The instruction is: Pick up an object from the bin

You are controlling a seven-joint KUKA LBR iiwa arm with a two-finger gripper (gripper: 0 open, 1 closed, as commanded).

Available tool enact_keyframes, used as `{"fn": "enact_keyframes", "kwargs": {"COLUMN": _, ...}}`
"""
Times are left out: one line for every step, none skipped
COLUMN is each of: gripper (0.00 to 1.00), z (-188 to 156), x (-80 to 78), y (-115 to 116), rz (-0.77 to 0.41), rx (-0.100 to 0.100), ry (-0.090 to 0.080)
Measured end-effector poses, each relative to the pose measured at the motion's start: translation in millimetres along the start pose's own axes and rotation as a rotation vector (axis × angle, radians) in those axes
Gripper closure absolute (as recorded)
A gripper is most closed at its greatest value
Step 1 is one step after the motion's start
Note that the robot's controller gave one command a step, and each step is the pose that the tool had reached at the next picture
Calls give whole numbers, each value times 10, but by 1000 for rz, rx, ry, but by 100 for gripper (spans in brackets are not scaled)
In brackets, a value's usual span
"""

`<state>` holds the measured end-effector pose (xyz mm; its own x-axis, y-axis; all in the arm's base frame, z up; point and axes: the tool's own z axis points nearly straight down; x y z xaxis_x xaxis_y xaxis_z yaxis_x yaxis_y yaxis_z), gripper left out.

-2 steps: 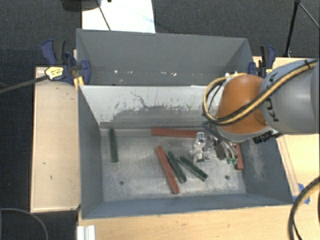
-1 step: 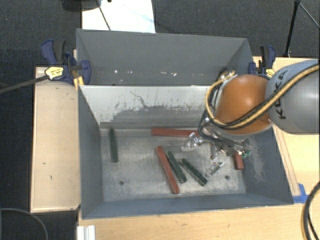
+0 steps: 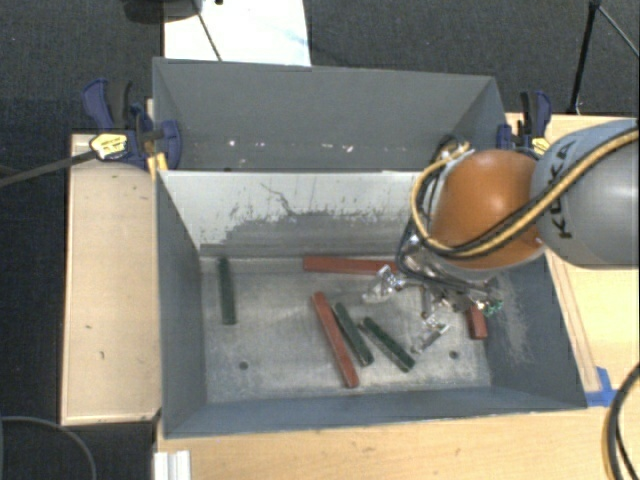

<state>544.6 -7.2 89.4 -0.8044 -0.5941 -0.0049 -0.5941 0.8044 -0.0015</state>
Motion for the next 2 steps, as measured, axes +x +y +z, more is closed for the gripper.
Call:
{"fn": "enact_keyframes", "kwargs": {"gripper": 0, "z": 58, "x": 157, "y": 320, "rz": -47, "rx": 3, "ry": -1}}
{"fn": "enact_keyframes", "kwargs": {"gripper": 100, "z": 119, "x": 317, "y": 624, "rz": 216, "rx": 1, "ry": -6}}
